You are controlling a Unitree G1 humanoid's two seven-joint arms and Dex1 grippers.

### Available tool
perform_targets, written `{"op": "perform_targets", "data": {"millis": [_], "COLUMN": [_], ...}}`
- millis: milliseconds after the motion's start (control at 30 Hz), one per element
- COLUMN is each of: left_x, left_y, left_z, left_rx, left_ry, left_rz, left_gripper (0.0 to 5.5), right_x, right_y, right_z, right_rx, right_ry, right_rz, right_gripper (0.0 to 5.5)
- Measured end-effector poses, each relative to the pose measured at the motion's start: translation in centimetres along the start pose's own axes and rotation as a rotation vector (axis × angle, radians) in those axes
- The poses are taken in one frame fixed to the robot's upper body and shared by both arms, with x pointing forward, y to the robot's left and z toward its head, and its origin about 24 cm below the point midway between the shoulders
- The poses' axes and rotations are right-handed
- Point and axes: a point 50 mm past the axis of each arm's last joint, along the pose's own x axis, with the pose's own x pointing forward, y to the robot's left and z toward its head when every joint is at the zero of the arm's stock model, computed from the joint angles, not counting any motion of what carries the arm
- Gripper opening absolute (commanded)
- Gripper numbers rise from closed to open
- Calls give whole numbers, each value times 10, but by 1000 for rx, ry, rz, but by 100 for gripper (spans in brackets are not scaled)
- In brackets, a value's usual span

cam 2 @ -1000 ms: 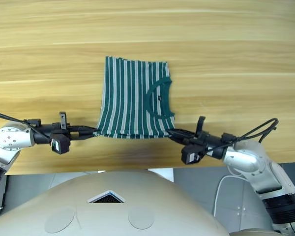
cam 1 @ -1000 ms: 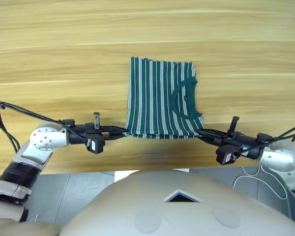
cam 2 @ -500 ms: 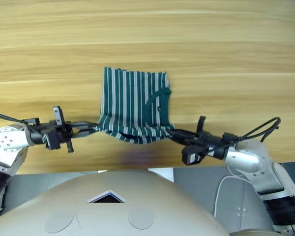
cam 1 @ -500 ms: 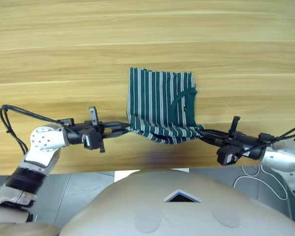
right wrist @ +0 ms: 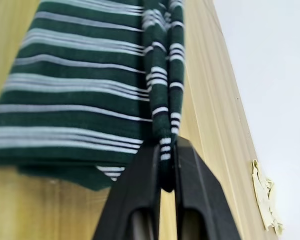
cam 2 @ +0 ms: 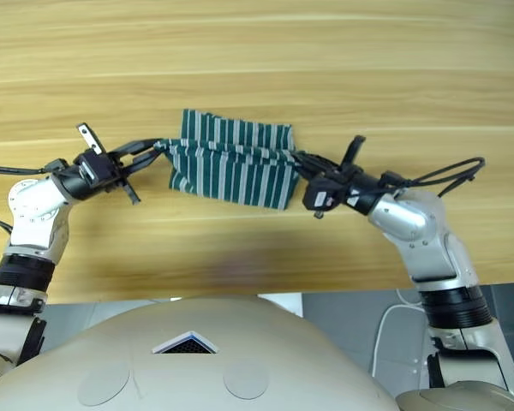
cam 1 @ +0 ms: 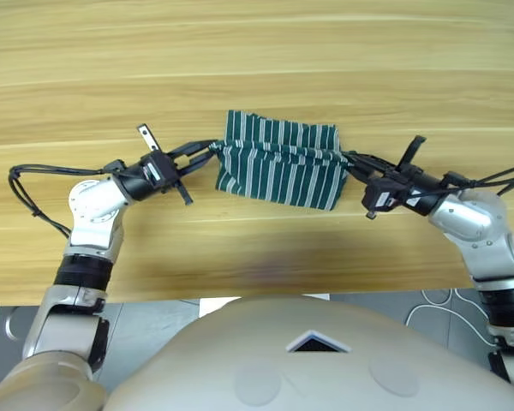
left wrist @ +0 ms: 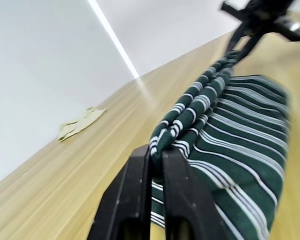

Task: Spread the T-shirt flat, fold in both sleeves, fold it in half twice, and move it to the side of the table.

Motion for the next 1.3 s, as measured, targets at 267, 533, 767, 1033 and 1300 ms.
{"op": "perform_targets", "data": {"millis": [267, 533, 767, 1033, 1300], "left_x": [30, 63, 83, 85, 81], "left_y": [13, 14, 24, 38, 72], "left_z": [-18, -41, -58, -57, -30], "left_rx": [73, 138, 84, 0, -104], "left_ry": [105, 222, 341, 316, 60], "left_rz": [72, 67, 126, 257, 517], "left_gripper": [15, 15, 100, 227, 343], "right_x": [31, 51, 59, 56, 54], "right_y": [-7, 1, 6, -13, -28], "right_z": [-21, -45, -50, -51, -63], "right_rx": [-42, -85, -102, 132, 459], "right_ry": [100, 237, 241, 199, 218], "right_rz": [-56, -43, -51, -270, -423], "right_gripper": [16, 16, 137, 275, 404]}}
